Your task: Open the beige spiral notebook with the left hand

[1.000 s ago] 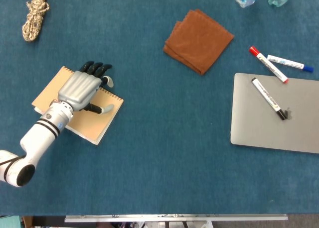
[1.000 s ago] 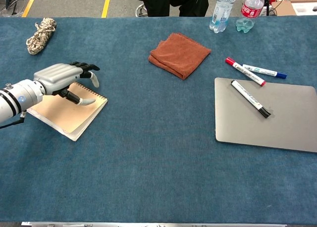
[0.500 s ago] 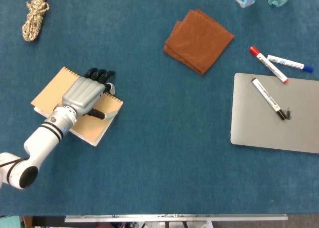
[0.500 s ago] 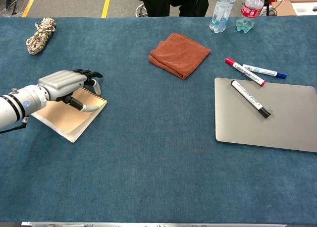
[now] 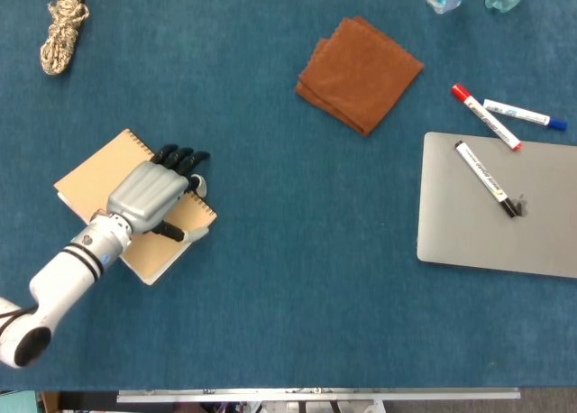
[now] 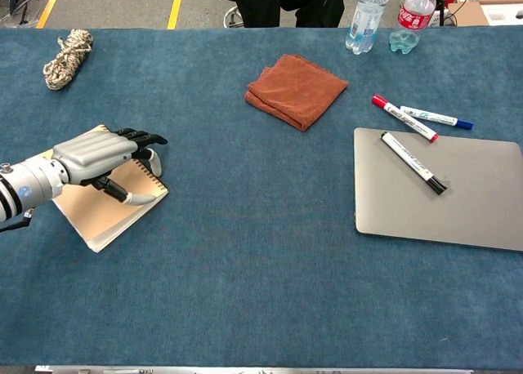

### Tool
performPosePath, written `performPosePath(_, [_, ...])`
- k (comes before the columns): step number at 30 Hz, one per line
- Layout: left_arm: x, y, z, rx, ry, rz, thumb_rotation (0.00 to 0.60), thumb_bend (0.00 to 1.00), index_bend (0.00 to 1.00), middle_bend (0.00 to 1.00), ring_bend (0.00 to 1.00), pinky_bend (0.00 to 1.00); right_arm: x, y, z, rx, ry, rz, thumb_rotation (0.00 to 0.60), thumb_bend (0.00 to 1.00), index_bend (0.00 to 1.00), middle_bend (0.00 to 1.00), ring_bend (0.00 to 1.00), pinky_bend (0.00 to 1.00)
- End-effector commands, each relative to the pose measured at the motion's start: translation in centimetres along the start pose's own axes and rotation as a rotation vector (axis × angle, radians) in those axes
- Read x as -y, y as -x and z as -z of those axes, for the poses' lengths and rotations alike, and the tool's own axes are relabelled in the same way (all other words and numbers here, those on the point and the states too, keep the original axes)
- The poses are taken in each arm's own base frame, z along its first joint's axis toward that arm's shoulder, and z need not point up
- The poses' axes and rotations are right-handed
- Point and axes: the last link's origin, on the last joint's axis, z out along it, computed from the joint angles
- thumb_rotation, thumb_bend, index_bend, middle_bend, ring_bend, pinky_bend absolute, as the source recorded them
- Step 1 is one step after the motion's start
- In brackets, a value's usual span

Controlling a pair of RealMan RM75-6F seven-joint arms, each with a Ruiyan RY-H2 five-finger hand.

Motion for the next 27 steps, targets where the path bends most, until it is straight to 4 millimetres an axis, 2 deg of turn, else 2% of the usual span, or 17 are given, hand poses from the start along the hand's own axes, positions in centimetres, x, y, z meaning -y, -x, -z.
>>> performPosePath(1, [-0.2,0.2,1.1,0.007,0.018,-0.006,0.223,0.2,0.35,0.04,0.0,0.0,0.0,0.0,0.0,-0.001,0.0,0.0,0.6,0.15,0.14,0.2,0.1,0.18])
performPosePath(7, [-0.8,0.1,2.9,0.027,0.064,-0.023,0.229,0.2,0.36,0.05,0.0,0.0,0.2,-0.1,0.1,-0.006,-0.004,-0.002,0.6,0.15,0.14,0.2,0.1,0.18])
performPosePath(8, [-0.9,0.0,3.2,0.021,0.072,-0.023,0.267,0.2,0.35,0.05,0.0,0.0,0.2,-0.1,0.1,-0.007,-0.005,-0.002,0.6,0.15,0.14,0.2,0.1,0.18])
performPosePath(9, [-0.9,-0.3,3.6,0.006,0.083,-0.028,0.373,0.2,0.35,0.05,0.0,0.0,0.2,-0.1,0.1,-0.008,-0.006,-0.003,0.6,0.15,0.14,0.2,0.1,0.18])
performPosePath(10, [-0.8,-0.6,3.8,-0.011,0.09,-0.04,0.504,0.2,0.34,0.06,0.0,0.0,0.2,-0.1,0.1,-0.008,-0.007,-0.004,0.6,0.15,0.14,0.2,0.1,0.18])
performPosePath(11, [-0.6,-0.9,4.2,-0.035,0.095,-0.063,0.585,0.2,0.33,0.06,0.0,0.0,0.3,-0.1,0.1,-0.008,-0.009,-0.005,0.6,0.15,0.14,0.2,0.1,0.18])
performPosePath(12, [-0.5,-1.2,4.5,-0.054,0.097,-0.078,0.6,0.2,0.32,0.07,0.0,0.0,0.3,-0.1,0.1,-0.007,-0.011,-0.005,0.6,0.15,0.14,0.2,0.1,0.18])
performPosePath(16, [0.6,-2.0,5.3,-0.12,0.083,-0.082,0.6,0.2,0.3,0.1,0.0,0.0,0.5,0.1,-0.1,-0.004,-0.018,-0.01,0.6,0.15,0.14,0.2,0.1,0.18])
performPosePath(19, [2.2,-2.3,5.7,-0.153,0.054,-0.079,0.6,0.2,0.3,0.1,0.0,0.0,0.7,0.2,-0.3,0.0,-0.027,-0.012,0.6,0.15,0.14,0.2,0.1,0.18])
performPosePath(23, [4.7,-1.6,6.7,-0.161,0.004,-0.124,0.6,0.2,0.26,0.1,0.0,0.0,1.1,0.3,-0.6,0.004,-0.039,-0.011,0.6,0.15,0.14,0.2,0.1,0.18])
performPosePath(27, [6.3,-0.3,7.6,-0.141,-0.026,-0.146,0.6,0.2,0.25,0.1,0.0,0.0,1.4,0.4,-0.9,0.006,-0.05,-0.009,0.6,0.15,0.14,0.2,0.1,0.18])
